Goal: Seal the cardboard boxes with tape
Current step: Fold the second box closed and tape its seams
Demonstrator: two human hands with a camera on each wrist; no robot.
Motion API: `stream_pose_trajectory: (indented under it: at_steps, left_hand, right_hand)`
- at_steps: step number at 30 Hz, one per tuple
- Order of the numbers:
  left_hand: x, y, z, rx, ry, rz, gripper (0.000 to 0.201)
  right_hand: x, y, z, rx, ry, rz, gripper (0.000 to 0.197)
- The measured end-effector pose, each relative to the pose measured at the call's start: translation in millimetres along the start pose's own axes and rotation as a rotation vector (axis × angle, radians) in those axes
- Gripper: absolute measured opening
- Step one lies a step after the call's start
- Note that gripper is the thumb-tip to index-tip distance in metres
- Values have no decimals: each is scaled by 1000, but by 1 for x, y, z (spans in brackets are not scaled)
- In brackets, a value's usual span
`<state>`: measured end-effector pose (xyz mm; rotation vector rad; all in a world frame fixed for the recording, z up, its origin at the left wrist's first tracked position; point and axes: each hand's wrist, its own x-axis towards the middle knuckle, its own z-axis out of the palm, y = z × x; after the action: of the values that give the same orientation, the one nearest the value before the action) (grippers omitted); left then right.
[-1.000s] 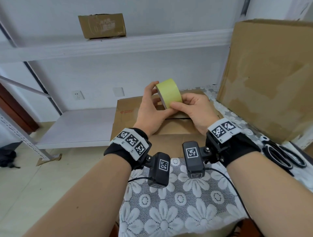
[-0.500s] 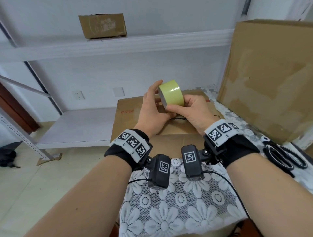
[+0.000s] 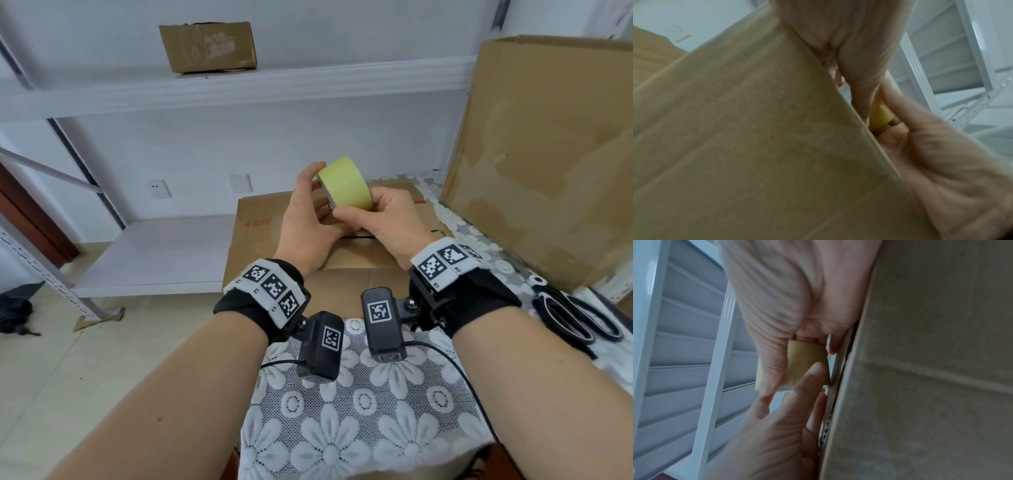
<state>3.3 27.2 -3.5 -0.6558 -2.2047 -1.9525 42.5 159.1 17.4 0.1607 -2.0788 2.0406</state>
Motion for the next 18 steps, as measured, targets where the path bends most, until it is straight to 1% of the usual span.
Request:
stream_pose_trajectory:
  at_steps: [3,7,11,15,18]
  left_hand:
    - [0,0,0,-8,-11,-10,88]
    - [1,3,-3,-47,-21,-44,88]
    - [-1,3,-1,-36,-13,-30,88]
    - [-1,3,1,-10,-23,-10,88]
    - [0,4,0,-37,-38,-21,90]
  right_hand:
    - [0,0,0,14,25,1,8]
    - [0,1,-5,52,1,-15,17]
    - [0,1,-6,86,-34,7,17]
    - [-1,1,-3,21,15,-6,15]
    - [-1,1,-4,50,8,-6,16]
